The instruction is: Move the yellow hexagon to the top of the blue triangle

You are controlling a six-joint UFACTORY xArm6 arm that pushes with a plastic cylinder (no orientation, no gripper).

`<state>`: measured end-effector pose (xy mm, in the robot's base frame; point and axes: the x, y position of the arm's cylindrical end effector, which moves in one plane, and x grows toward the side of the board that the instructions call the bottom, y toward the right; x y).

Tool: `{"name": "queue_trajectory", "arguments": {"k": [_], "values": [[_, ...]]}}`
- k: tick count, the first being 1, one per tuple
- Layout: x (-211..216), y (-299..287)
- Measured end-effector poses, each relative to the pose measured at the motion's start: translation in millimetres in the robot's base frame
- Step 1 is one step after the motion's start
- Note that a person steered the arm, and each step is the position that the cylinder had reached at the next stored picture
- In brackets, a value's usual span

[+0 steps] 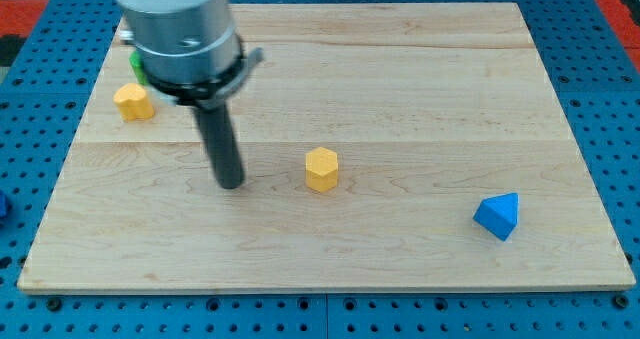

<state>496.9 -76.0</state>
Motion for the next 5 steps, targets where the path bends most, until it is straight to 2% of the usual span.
{"name": "queue_trajectory", "arguments": {"k": [2, 3, 4, 5], "values": [[-39.2, 122.4], [-39.2, 104.6], [-18.9, 67.0], [21.4, 67.0]]}}
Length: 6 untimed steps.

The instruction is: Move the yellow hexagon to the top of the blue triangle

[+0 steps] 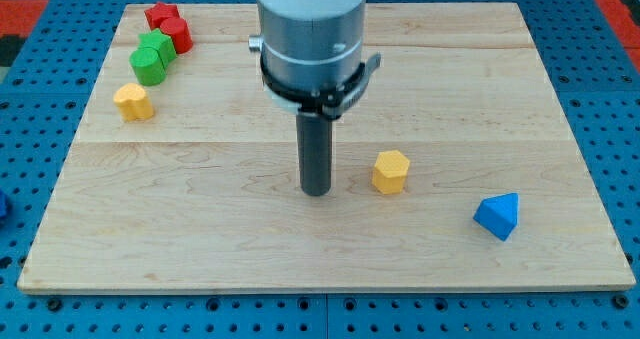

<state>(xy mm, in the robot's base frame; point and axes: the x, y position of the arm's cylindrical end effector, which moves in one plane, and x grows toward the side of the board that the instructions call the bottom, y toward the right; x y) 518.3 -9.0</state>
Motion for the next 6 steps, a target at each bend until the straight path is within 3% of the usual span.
{"name": "queue_trajectory", "arguments": {"k": [2, 4, 5, 6], "values": [[12.9, 28.7], [-33.9, 60.5], [-33.9, 56.5], [-44.6, 96.0]]}}
